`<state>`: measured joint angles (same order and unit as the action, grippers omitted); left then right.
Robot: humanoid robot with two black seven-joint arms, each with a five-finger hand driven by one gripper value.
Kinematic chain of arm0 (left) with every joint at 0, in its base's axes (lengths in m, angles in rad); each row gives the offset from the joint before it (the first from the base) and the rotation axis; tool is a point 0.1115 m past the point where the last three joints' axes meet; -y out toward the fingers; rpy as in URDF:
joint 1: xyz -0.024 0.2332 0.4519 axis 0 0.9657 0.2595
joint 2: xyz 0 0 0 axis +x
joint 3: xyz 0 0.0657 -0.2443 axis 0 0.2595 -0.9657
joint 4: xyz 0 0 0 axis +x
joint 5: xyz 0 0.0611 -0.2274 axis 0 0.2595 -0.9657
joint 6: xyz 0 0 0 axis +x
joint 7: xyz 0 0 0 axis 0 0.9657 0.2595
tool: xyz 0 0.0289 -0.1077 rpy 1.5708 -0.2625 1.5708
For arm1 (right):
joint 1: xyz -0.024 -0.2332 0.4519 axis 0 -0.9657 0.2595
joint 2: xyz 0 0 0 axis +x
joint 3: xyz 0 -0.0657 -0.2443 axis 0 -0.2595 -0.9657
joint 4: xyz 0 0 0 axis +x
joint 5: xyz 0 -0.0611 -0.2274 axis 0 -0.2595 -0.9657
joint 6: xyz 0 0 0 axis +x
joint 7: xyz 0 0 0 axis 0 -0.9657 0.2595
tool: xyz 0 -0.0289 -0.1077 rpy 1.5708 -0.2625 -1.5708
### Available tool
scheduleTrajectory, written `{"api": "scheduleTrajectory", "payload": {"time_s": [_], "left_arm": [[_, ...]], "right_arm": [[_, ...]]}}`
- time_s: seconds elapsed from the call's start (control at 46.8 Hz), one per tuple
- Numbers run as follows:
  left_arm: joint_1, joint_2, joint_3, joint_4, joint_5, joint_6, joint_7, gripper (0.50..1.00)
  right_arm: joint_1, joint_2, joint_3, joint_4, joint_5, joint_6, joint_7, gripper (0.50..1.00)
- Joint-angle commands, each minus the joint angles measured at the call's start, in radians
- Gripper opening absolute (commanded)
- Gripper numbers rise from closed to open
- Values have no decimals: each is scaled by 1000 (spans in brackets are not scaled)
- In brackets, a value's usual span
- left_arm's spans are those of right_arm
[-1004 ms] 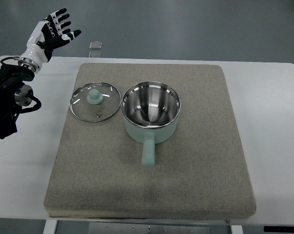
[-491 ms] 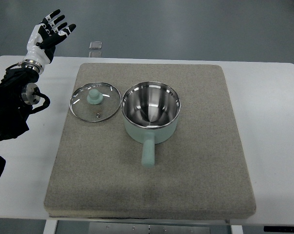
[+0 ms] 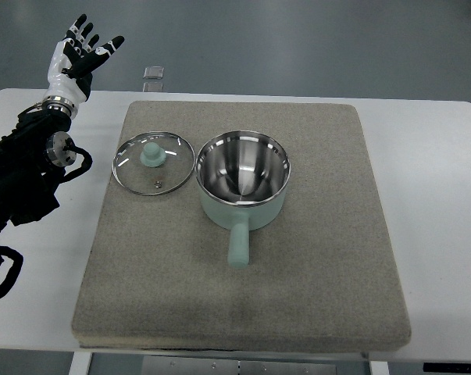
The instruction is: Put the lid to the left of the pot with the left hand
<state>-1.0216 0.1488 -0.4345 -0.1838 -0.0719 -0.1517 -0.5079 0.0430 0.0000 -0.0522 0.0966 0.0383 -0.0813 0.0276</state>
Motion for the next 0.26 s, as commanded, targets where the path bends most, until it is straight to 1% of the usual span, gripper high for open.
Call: {"api": "scheduleTrajectory", "payload": {"time_s": [0.0,0.235], "left_arm": [[-5,-5,-3,-5,-2,0,0,992],[-6,-15,-3,0,-8,0,0,992]], "right_arm": [[0,0,0,0,0,0,0,921],[0,0,3,0,-2,0,0,921]]}}
